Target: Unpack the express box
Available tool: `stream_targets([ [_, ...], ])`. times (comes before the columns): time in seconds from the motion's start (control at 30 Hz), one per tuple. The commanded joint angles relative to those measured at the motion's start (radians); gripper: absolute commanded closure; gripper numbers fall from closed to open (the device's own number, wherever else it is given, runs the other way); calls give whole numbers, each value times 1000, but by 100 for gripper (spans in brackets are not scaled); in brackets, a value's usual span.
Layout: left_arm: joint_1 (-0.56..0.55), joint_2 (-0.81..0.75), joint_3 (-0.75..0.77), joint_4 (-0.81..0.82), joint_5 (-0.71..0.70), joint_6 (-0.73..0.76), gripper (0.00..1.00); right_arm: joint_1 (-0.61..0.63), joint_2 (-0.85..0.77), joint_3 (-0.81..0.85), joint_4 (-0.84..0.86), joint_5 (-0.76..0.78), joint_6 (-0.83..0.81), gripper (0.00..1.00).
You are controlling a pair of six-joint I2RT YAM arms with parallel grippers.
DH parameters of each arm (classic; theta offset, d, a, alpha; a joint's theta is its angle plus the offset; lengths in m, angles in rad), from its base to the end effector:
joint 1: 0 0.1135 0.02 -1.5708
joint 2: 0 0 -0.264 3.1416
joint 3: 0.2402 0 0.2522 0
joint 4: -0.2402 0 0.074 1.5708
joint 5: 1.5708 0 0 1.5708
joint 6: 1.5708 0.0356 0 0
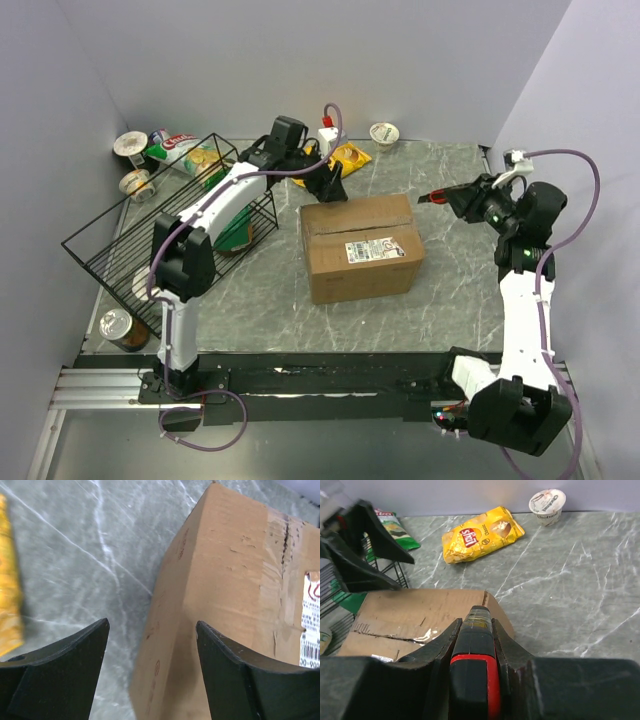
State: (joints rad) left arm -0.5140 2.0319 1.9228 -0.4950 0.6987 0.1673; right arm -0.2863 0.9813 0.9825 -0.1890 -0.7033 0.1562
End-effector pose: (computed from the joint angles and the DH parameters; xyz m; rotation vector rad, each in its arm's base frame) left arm 0.3987 -0.2514 0.3254 1.0938 1.8685 -0.9556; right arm 0.2151 -0.0393 0.3743 -0.1281 1.7369 0.5204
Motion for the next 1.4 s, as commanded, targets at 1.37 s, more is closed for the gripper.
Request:
stream_targets([
  [1.37,-29,33,-64,47,-24,-86,26,-71,39,-140,122,-142,79,100],
])
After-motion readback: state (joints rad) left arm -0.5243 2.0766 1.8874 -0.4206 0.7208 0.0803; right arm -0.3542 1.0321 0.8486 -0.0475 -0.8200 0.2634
